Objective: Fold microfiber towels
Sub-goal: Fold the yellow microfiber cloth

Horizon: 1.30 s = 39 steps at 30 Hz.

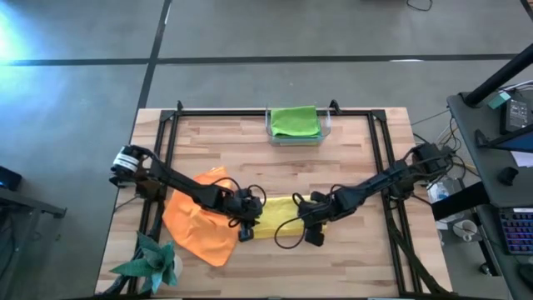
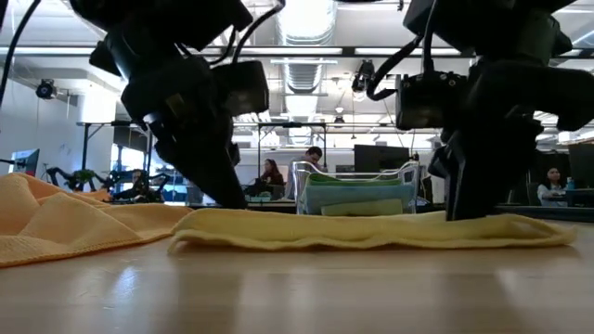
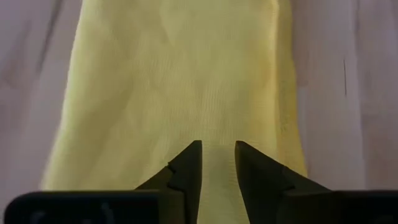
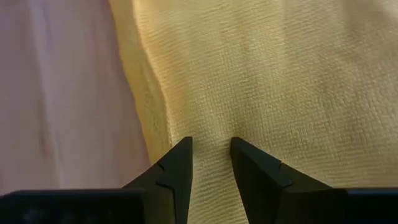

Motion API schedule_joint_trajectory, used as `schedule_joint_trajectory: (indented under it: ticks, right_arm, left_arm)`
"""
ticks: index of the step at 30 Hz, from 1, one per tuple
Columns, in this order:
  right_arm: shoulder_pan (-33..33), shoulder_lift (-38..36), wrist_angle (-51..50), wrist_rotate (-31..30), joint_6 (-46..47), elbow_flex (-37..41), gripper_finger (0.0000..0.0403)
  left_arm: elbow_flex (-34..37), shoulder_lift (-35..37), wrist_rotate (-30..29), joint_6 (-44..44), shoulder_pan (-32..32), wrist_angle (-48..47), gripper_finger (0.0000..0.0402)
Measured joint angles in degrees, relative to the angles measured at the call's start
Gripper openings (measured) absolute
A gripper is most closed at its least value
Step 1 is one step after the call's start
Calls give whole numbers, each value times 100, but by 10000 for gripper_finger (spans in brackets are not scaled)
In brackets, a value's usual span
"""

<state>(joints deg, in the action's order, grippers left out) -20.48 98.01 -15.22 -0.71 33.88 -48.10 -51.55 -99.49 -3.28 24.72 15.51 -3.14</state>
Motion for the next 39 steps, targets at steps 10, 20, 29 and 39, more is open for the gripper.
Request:
schedule_joint_trajectory:
  ticks: [10, 20, 29, 39]
  right_arm:
    - [-141, -43, -72, 88, -45, 0, 96]
    - [129, -437, -241, -219, -82, 9, 97]
    - [363, -416, -416, 604, 793, 45, 95]
    - [461, -306, -865, 687, 1310, 79, 93]
  left_arm:
    - [25, -211, 799, 193, 156, 184, 79]
    - [-1, -93, 1646, -170, 116, 162, 79]
    - [9, 496, 304, -272, -54, -471, 79]
    - [26, 1414, -974, -787, -168, -684, 79]
